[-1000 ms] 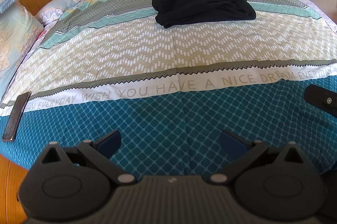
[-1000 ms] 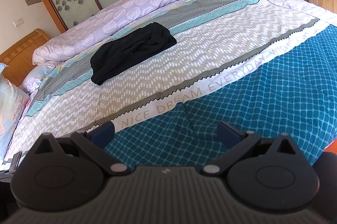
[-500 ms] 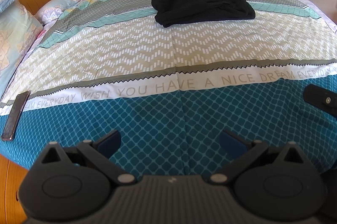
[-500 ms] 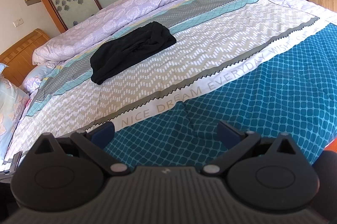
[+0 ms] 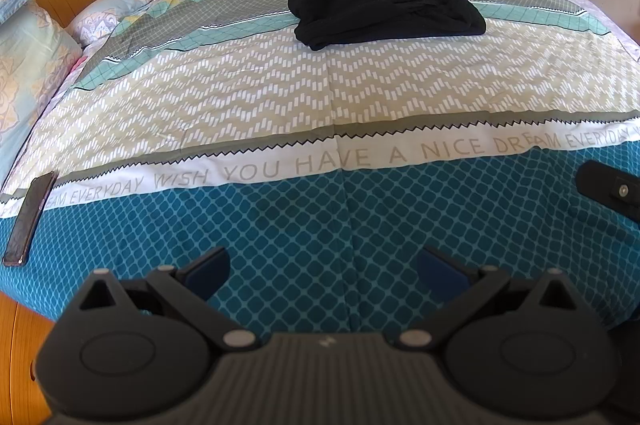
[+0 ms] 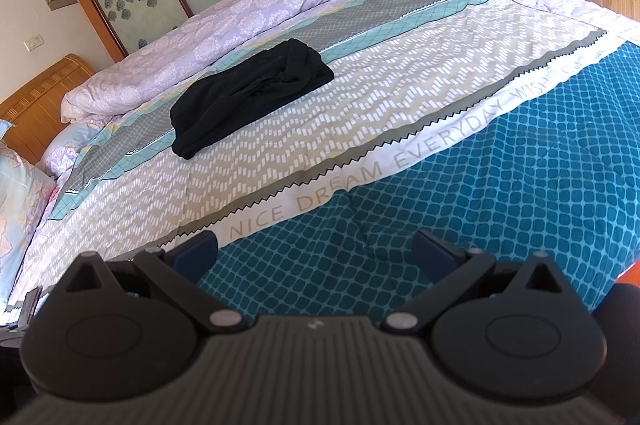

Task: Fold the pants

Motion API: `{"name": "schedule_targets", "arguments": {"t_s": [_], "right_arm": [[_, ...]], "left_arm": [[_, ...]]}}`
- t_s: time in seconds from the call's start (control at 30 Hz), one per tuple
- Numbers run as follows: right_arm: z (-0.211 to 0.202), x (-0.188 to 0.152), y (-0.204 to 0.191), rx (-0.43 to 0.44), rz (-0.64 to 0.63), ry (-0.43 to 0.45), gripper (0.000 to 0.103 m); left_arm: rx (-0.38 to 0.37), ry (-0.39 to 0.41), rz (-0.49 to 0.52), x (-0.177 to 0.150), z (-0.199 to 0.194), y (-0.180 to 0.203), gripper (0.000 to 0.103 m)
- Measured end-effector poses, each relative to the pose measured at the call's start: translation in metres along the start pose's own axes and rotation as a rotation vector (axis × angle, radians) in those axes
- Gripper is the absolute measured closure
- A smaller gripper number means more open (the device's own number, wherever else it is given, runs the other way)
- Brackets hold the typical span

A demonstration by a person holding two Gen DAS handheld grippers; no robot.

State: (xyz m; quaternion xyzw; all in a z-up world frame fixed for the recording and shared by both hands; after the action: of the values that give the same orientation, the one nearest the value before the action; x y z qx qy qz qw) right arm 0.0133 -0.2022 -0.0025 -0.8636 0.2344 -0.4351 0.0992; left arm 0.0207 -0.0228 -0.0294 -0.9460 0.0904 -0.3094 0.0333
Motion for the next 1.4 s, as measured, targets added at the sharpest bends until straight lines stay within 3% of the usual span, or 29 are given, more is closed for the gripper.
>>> {"name": "schedule_targets", "arguments": {"t_s": [1.07, 1.4], "right_arm": [[0.0, -0.003, -0.001, 0.0, 0.004, 0.0, 0.0], [-0.007, 0.009, 0.001, -0.004, 0.008, 0.038, 0.0]], "left_arm": [[0.012, 0.012, 0.006, -0.003, -0.001, -0.002, 0.0], [0.075, 0.125, 0.039, 0.015, -0.021, -0.005, 0.0]]}}
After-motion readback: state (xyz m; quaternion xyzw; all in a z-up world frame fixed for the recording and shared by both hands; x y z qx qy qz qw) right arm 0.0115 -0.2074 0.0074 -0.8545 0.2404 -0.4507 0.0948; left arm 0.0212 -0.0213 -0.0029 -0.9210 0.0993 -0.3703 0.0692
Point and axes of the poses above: each gripper's, at about its wrist camera, not at the fingertips, and z roughly the way its jaws point, y to its right, x to its top, the point moved 9 cm from there along z, roughly the way its jaws point, and after that the axes turned 1 degree about y, right-handed, at the moved point
